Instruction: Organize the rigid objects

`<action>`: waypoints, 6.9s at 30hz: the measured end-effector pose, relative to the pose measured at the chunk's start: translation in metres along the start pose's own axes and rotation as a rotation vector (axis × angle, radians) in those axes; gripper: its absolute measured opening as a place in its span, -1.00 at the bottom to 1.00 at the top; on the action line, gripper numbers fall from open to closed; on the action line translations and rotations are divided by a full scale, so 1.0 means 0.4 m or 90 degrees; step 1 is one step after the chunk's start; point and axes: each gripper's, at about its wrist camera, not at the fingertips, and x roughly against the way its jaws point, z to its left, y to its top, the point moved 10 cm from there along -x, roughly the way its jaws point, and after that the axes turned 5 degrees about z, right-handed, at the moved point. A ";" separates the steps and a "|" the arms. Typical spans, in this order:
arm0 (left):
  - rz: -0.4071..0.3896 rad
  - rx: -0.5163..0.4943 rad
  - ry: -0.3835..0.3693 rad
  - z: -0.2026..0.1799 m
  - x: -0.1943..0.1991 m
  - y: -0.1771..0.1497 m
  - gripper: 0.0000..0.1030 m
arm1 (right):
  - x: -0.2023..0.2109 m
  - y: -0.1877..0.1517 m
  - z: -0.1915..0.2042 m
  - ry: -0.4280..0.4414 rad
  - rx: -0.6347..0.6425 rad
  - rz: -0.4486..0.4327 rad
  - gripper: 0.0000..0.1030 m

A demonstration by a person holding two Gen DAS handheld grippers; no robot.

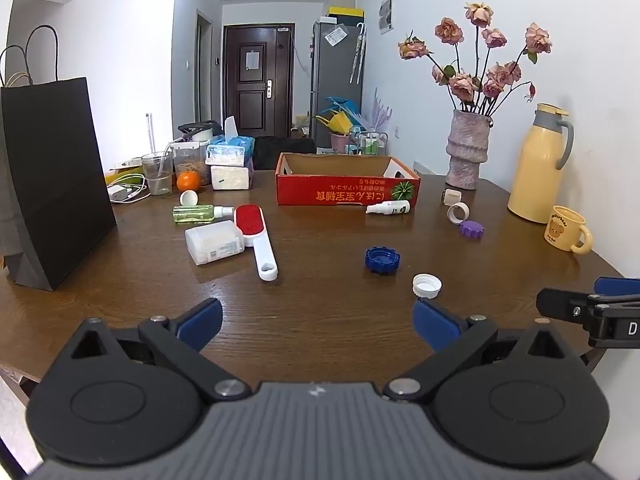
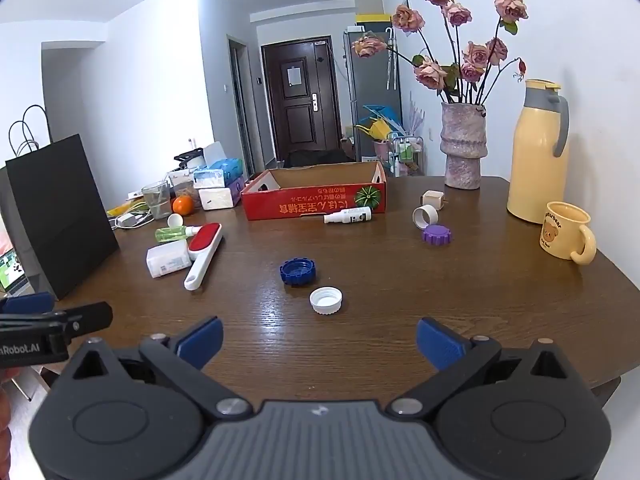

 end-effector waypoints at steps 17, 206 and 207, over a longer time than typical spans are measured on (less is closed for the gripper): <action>0.008 0.001 0.000 0.004 -0.010 -0.012 1.00 | 0.023 0.013 0.008 -0.007 0.006 -0.011 1.00; 0.193 0.048 0.033 0.120 -0.637 0.148 1.00 | -0.643 0.119 -0.046 0.005 0.039 0.152 -0.23; 0.194 0.048 0.036 0.122 -0.644 0.152 0.99 | -0.646 0.123 -0.049 0.004 0.038 0.151 -0.23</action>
